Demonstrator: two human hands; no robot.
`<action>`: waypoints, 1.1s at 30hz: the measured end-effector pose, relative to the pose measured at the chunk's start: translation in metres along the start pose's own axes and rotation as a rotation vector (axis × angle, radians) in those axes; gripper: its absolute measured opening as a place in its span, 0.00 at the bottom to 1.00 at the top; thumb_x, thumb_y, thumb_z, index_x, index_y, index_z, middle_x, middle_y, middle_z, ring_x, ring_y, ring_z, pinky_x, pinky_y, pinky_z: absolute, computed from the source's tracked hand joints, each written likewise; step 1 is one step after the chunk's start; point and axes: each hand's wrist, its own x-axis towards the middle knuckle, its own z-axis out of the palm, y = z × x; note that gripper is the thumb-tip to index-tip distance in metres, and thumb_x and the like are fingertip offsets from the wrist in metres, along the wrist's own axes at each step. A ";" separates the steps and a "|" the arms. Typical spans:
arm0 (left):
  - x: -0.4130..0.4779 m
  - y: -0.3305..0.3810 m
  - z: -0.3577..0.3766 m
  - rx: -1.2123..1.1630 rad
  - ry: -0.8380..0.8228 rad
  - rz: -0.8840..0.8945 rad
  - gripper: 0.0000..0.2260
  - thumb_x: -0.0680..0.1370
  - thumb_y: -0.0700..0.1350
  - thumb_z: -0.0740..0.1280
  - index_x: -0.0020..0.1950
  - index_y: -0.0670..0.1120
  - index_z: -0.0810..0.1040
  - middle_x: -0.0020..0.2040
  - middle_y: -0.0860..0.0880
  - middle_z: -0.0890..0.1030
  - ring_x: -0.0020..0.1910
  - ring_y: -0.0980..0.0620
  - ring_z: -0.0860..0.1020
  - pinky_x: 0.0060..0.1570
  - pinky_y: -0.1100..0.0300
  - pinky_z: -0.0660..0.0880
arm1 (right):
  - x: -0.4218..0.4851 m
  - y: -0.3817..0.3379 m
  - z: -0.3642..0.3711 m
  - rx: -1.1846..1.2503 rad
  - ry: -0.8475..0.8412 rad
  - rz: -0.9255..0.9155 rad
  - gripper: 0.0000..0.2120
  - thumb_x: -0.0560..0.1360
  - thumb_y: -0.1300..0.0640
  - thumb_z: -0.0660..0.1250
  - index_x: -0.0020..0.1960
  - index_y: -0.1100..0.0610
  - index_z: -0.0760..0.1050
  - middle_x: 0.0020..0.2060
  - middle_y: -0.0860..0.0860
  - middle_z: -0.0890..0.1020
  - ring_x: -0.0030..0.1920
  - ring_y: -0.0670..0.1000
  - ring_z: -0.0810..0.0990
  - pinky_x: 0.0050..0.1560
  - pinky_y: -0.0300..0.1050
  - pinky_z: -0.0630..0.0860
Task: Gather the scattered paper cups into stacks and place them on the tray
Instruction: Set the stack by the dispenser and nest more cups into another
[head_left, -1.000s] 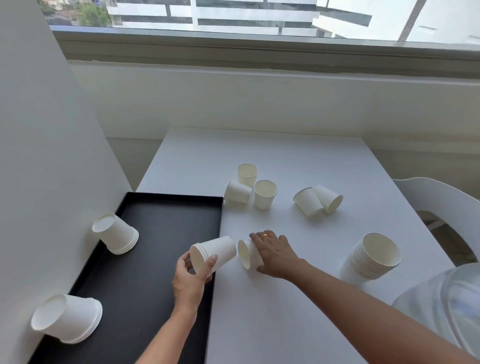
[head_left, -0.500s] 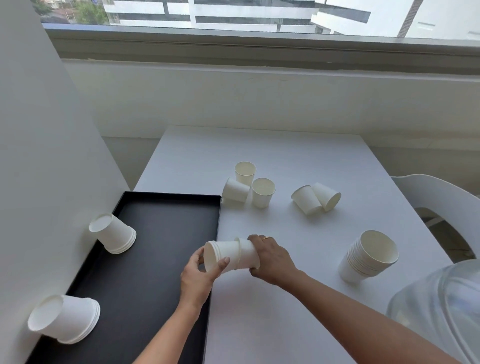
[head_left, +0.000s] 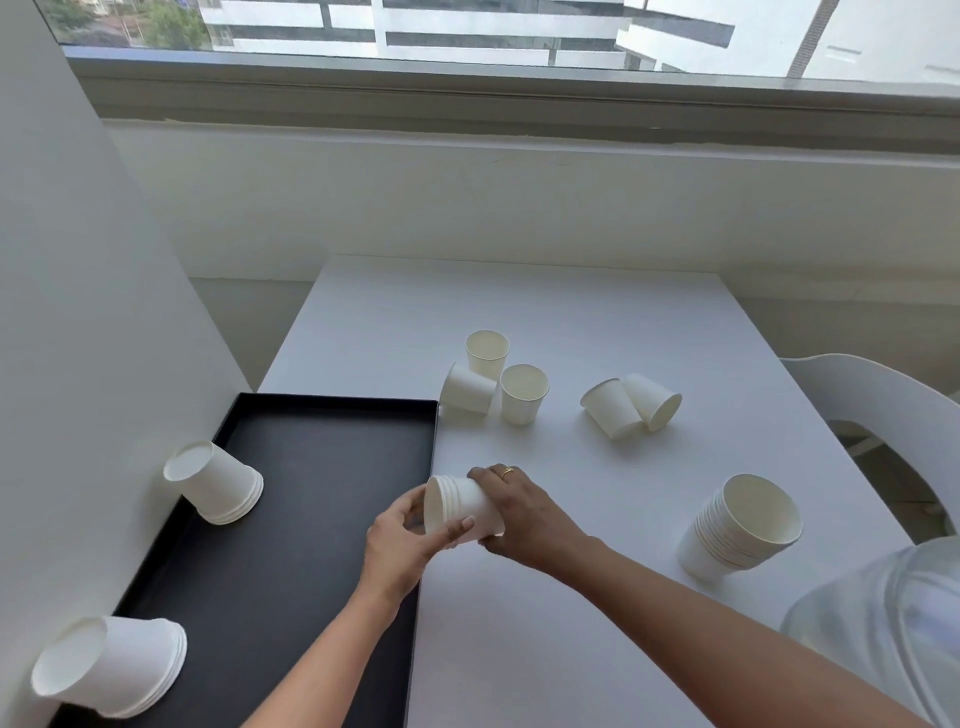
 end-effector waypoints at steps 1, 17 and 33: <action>0.003 0.002 0.001 -0.001 0.025 0.009 0.27 0.65 0.45 0.78 0.62 0.47 0.75 0.46 0.55 0.79 0.44 0.66 0.75 0.38 0.73 0.69 | 0.004 0.001 -0.002 0.006 0.006 -0.008 0.31 0.70 0.59 0.70 0.69 0.57 0.62 0.65 0.54 0.69 0.65 0.54 0.66 0.61 0.47 0.71; 0.046 0.009 -0.013 -0.199 0.224 -0.053 0.29 0.66 0.48 0.76 0.65 0.46 0.74 0.56 0.47 0.80 0.58 0.48 0.77 0.61 0.49 0.73 | 0.075 0.073 -0.022 0.543 0.379 0.638 0.47 0.66 0.56 0.76 0.75 0.58 0.50 0.73 0.55 0.61 0.73 0.53 0.59 0.69 0.46 0.60; 0.071 0.014 -0.010 -0.161 0.194 -0.022 0.25 0.67 0.42 0.76 0.62 0.47 0.75 0.50 0.50 0.80 0.42 0.67 0.76 0.44 0.64 0.69 | 0.122 0.087 -0.005 0.661 0.480 0.743 0.40 0.65 0.55 0.77 0.70 0.54 0.59 0.65 0.53 0.71 0.66 0.55 0.68 0.63 0.51 0.69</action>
